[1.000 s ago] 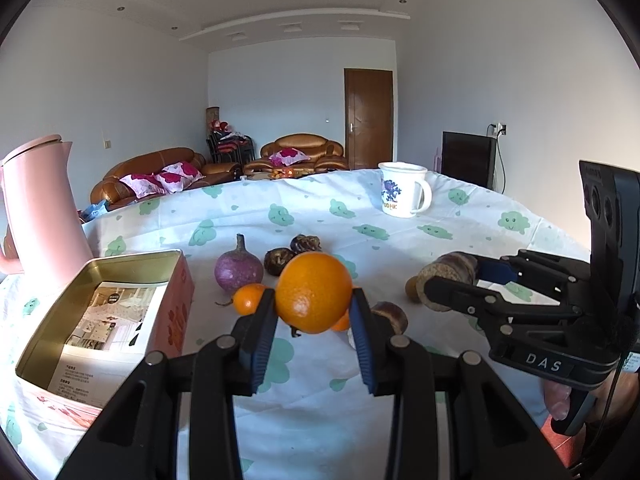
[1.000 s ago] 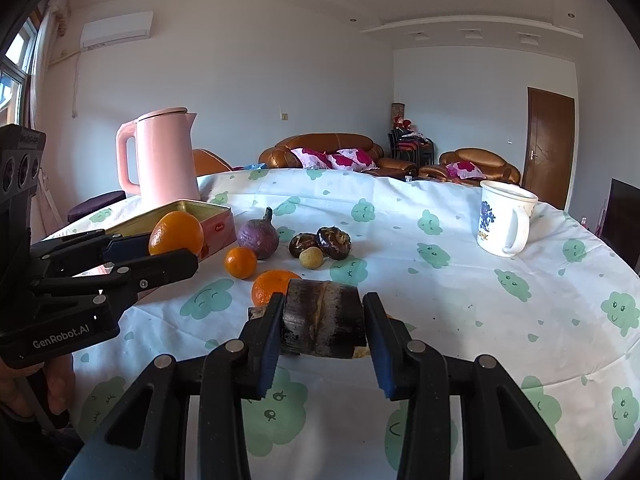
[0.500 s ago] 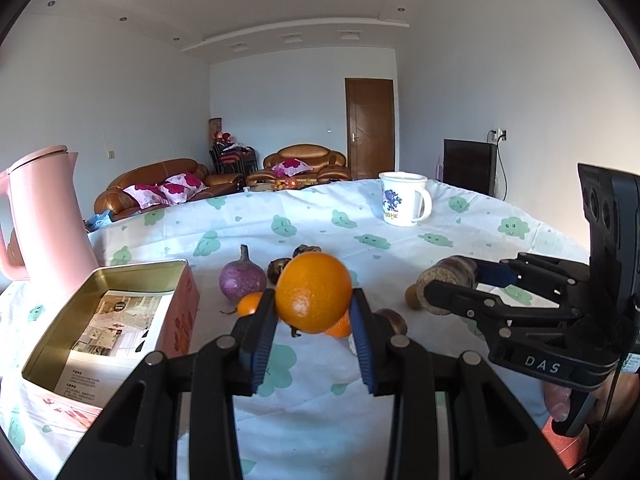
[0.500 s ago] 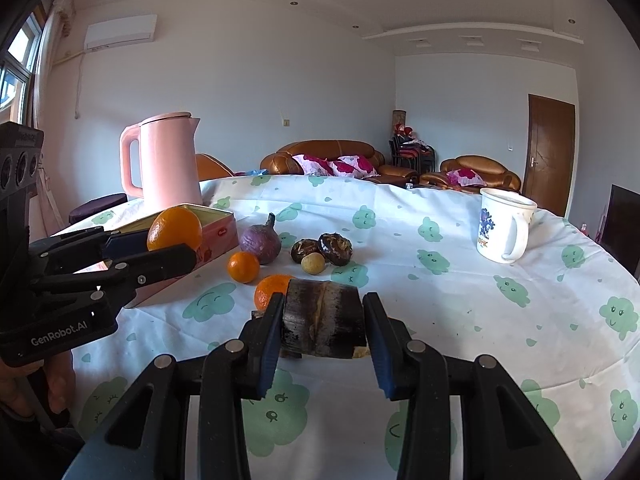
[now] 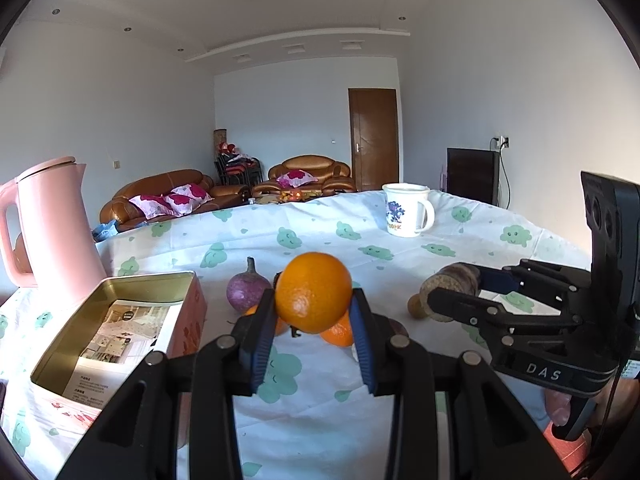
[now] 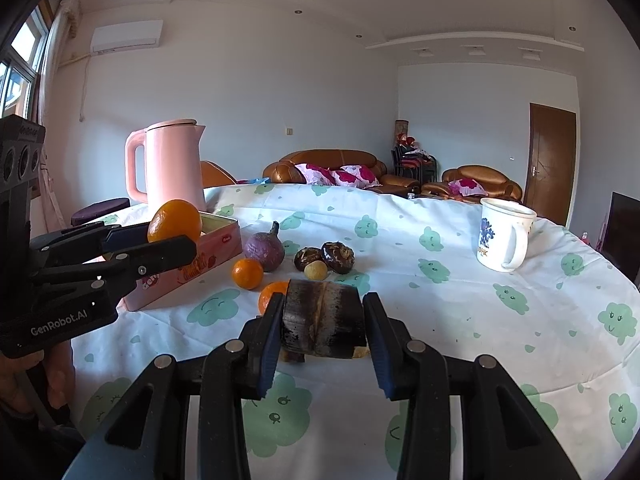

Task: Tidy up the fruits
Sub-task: 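Lift the orange with the left tool while the right tool lifts the brown chunk toward the tin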

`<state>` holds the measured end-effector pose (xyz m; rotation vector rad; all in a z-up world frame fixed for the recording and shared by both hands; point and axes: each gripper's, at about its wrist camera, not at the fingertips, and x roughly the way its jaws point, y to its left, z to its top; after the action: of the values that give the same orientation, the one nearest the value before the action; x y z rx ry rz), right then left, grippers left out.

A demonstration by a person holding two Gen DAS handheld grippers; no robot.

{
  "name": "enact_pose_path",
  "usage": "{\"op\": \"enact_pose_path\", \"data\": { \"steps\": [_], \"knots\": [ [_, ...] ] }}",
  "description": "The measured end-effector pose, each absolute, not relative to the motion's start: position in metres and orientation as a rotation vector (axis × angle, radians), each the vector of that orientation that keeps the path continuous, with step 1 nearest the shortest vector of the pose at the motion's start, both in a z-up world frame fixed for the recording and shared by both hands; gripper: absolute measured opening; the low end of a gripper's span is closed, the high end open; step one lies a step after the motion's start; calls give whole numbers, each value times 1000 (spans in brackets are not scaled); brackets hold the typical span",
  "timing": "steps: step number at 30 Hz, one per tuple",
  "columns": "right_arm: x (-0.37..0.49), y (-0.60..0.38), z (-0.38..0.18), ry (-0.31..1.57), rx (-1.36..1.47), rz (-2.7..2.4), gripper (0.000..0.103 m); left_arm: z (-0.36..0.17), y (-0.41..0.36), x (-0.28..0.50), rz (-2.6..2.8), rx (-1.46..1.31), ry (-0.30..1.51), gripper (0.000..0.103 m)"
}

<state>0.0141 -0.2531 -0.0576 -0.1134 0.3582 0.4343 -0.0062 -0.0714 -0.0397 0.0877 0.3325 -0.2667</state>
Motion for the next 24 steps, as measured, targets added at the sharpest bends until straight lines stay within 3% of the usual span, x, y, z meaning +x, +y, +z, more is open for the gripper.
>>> {"op": "enact_pose_path", "data": {
  "steps": [24],
  "knots": [
    [8,-254,-56,310,-127,455,41,-28,-69,-18,-223,114,266,38]
  ]
}}
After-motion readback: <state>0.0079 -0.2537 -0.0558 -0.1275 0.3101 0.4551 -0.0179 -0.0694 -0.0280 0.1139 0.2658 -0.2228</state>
